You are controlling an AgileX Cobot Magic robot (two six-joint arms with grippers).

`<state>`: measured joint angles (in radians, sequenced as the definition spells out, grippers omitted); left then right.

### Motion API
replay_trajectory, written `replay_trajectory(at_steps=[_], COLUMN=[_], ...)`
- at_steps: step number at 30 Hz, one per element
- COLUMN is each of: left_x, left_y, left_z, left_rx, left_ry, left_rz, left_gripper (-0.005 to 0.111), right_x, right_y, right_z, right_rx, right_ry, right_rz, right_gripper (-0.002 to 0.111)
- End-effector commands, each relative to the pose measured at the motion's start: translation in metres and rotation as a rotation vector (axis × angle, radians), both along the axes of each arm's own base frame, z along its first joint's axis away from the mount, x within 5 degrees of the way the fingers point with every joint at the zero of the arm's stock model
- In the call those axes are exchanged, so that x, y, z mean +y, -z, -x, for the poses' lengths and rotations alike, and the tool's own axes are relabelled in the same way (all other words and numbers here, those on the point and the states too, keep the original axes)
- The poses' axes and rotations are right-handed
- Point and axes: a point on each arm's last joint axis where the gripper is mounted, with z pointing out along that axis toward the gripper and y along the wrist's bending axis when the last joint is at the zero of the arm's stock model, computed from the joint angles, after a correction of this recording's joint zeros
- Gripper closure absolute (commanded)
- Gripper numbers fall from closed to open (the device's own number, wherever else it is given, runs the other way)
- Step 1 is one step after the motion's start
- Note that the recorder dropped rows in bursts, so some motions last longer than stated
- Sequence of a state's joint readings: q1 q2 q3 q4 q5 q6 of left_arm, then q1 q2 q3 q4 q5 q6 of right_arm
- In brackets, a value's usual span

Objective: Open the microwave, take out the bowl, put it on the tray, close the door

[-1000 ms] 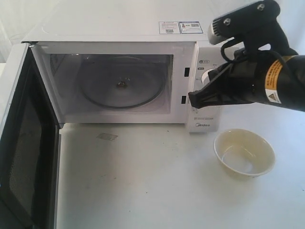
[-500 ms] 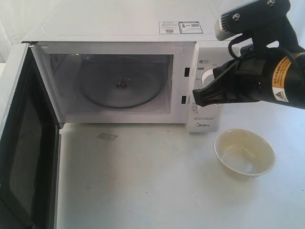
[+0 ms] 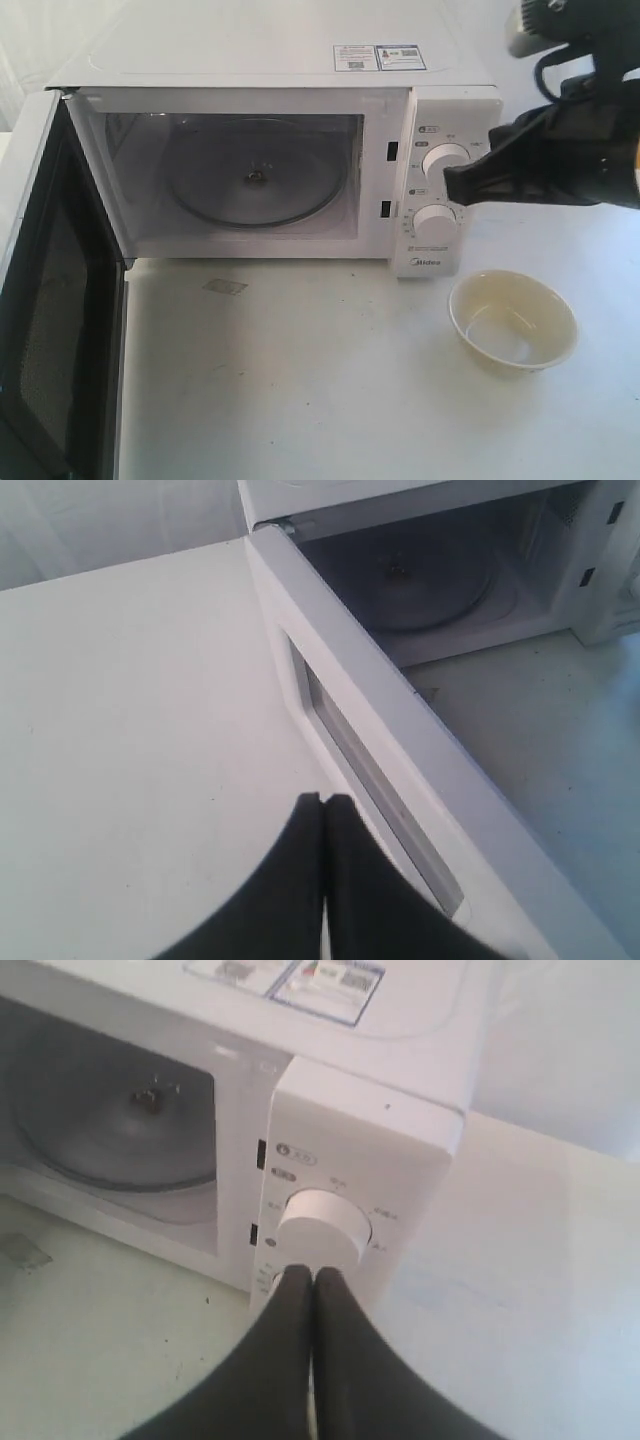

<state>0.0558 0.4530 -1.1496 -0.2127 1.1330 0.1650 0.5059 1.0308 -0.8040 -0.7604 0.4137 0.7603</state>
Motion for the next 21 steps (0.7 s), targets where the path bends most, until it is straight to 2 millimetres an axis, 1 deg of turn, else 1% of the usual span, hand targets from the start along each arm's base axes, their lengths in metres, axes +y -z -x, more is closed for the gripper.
replay_trajectory(at_steps=[1,2,3,4,5,6,7,8,9,10,11,12,13,14,16,17,21], left_x=[0.001,0.001,0.002,0.003,0.003,0.004,-0.001,-0.015,-0.029,-0.050,-0.058,-0.063,-0.064,-0.064,-0.065,-0.066,-0.066], left_y=[0.022,0.028,0.040,0.047,0.061,0.068,0.082,0.089,0.089,0.080,0.067,0.053,0.049,0.046,0.047,0.048,0.049], left_z=[-0.026,-0.034,-0.048,-0.056,-0.069,-0.076,-0.090,-0.106,-0.118,-0.130,-0.139,-0.149,-0.152,-0.155,-0.154,-0.154,-0.154], left_rx=[0.228,0.271,0.352,0.398,0.492,0.551,0.657,0.685,0.664,0.513,0.247,-0.030,-0.089,-0.104,-0.064,-0.057,-0.051], left_ry=[0.010,0.010,0.010,0.009,-0.014,-0.045,-0.075,0.033,0.202,0.574,0.824,0.931,0.944,0.943,0.969,0.973,0.973], left_rz=[0.008,0.011,0.016,0.020,0.049,0.085,0.195,0.343,0.472,0.652,0.747,0.849,0.887,0.900,0.796,0.775,0.771], left_gripper=[0.107,0.107,0.107,0.107,0.107,0.107,0.107,0.107,0.107,0.107,0.107,0.107,0.107,0.107,0.107,0.107,0.107], right_x=[-0.014,-0.016,-0.020,-0.022,-0.025,-0.025,-0.027,-0.027,-0.027,-0.027,-0.026,-0.026,-0.027,-0.027,-0.027,-0.027,-0.024], right_y=[-0.024,-0.027,-0.034,-0.036,-0.040,-0.041,-0.043,-0.043,-0.043,-0.043,-0.043,-0.043,-0.042,-0.042,-0.042,-0.042,-0.044], right_z=[0.023,0.027,0.034,0.037,0.042,0.043,0.046,0.046,0.046,0.046,0.045,0.045,0.045,0.045,0.045,0.045,0.045], right_rx=[-0.099,-0.116,-0.146,-0.158,-0.176,-0.183,-0.192,-0.193,-0.193,-0.193,-0.192,-0.192,-0.191,-0.186,-0.183,-0.185,-0.210], right_ry=[0.010,0.010,0.010,0.010,0.010,0.010,0.010,0.009,0.009,0.009,0.009,0.010,0.011,0.017,0.020,0.018,-0.014], right_rz=[-0.062,-0.071,-0.087,-0.094,-0.106,-0.110,-0.115,-0.116,-0.116,-0.116,-0.113,-0.110,-0.110,-0.107,-0.105,-0.106,-0.124], right_gripper=[0.108,0.108,0.108,0.108,0.108,0.108,0.108,0.108,0.108,0.108,0.108,0.108,0.108,0.108,0.108,0.108,0.108])
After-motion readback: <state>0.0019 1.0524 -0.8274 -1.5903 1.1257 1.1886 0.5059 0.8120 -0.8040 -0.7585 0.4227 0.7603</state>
